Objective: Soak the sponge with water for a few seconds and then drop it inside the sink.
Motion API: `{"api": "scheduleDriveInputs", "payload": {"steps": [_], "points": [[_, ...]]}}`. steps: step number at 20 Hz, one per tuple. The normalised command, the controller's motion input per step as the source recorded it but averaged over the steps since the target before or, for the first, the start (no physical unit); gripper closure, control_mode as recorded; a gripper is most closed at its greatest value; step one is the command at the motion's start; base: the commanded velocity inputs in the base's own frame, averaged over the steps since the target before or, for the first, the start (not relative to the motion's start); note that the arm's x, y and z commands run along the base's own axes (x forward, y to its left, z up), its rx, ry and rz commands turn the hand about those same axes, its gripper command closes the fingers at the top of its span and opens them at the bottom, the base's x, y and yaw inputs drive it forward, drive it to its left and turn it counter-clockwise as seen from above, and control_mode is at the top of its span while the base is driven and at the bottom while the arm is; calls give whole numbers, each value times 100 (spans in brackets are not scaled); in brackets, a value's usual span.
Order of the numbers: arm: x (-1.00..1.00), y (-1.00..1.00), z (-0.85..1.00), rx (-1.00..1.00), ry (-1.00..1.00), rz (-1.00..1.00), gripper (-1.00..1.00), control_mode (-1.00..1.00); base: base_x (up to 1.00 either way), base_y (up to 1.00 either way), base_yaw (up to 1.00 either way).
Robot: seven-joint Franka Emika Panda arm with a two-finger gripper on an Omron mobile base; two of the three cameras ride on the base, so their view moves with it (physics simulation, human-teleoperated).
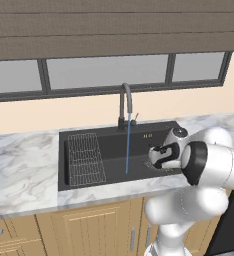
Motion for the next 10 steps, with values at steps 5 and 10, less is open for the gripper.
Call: {"api": "scheduleDriveInputs", "payload": {"steps": [5,10], "points": [[18,-29,27,1,16,25,100,-100,0,0,0],[12,-9,29,0,23,17,100,-100,0,0,0]]}}
